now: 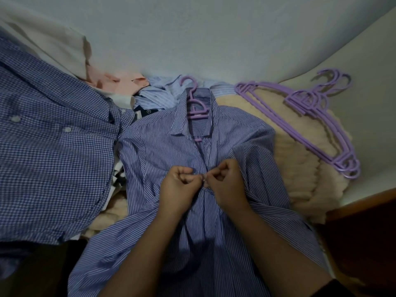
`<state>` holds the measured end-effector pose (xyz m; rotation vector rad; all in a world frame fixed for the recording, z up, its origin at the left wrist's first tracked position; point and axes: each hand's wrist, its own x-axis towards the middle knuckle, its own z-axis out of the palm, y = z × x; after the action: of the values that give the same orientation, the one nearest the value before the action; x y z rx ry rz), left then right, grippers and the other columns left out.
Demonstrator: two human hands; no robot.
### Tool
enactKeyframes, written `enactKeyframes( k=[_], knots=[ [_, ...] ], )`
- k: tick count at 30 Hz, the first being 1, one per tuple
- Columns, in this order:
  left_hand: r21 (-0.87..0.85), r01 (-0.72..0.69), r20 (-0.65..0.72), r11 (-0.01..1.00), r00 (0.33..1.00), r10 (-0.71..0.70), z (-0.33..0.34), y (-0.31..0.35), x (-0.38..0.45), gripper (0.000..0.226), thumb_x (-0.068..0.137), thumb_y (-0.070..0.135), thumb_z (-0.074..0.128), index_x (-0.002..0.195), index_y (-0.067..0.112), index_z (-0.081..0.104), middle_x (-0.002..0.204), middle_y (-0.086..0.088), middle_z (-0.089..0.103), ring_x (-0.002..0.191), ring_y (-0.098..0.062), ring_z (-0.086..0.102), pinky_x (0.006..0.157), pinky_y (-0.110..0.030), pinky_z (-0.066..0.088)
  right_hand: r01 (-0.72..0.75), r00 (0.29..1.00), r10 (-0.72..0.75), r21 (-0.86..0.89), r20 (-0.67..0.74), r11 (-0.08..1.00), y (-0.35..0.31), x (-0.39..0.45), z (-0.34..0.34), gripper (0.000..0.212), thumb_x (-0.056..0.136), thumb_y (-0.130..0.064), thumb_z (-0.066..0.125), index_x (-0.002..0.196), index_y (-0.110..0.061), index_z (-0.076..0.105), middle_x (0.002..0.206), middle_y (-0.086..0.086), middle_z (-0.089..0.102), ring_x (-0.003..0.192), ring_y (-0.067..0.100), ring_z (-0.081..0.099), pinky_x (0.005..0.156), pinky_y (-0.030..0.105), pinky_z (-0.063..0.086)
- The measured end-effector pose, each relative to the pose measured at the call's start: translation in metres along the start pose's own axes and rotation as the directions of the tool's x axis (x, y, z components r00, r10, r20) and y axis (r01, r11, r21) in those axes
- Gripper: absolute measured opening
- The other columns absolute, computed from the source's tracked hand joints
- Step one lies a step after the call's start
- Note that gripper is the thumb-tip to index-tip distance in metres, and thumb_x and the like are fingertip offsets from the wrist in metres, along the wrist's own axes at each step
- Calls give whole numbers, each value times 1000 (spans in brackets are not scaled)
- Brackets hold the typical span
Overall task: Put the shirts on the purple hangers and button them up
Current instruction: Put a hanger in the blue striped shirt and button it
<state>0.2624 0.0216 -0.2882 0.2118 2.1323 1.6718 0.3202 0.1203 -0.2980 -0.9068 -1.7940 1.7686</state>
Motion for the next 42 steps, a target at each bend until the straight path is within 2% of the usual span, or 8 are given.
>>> enactKeyframes(
  k=[6,12,19,23,28,33,37,42],
  knots=[
    [-163,143,35,976,990,-139,-3,15,10,30,75,-1,76,87,14,53,73,-4,67,66,-18,65,62,-27,53,-17,998,8,153,60,988,-8,1,-4,36,84,15,55,80,-14,35,75,8,55,66,19,60,61,21,55],
    [-5,-83,68,997,994,83,-2,12,1,34,78,-2,74,88,18,47,73,2,69,64,-2,65,61,-13,50,-143,988,153,241,-24,960,-11,-2,-2,36,81,14,58,79,-14,35,71,8,54,64,15,60,67,36,56],
    [66,-224,-8,972,974,225,-1,2,-5,10,81,14,74,86,19,68,78,2,71,73,-6,66,66,-14,51,-226,966,259,505,4,833,-23,4,3,35,81,15,58,85,-13,36,77,10,56,68,18,62,61,30,57],
    [95,-263,26,960,965,262,-2,-4,-5,11,84,15,70,90,24,74,82,5,73,79,-9,68,72,-17,54,-246,960,281,472,-4,846,-23,2,4,34,82,13,59,87,-12,38,76,10,57,67,19,62,62,29,55],
    [-15,-11,31,1000,999,11,-7,4,0,17,88,17,67,72,17,74,62,-9,64,56,-15,53,54,-24,44,-207,978,203,397,52,894,-21,0,4,36,80,15,59,87,-12,39,69,6,58,56,16,54,58,25,49],
    [-145,196,153,970,973,-174,-15,15,11,20,87,15,66,69,9,72,62,-9,62,58,-21,53,57,-28,43,-9,973,21,-57,228,998,-20,3,-11,21,84,5,62,76,-14,58,67,0,58,57,7,53,61,19,46],
    [132,76,189,988,977,-101,-22,21,15,27,87,23,68,64,8,68,62,-11,62,57,-21,54,58,-34,43,-48,941,146,-307,305,951,-25,7,-18,15,92,-5,56,98,-7,69,74,-5,63,52,-9,56,55,7,45],
    [586,-104,347,803,929,-133,-33,35,18,11,79,33,76,80,24,70,75,4,68,66,-9,59,63,-21,45,-356,886,374,-114,274,928,-47,25,-17,21,96,3,41,103,0,61,66,13,61,49,15,59,49,23,53]
  ],
)
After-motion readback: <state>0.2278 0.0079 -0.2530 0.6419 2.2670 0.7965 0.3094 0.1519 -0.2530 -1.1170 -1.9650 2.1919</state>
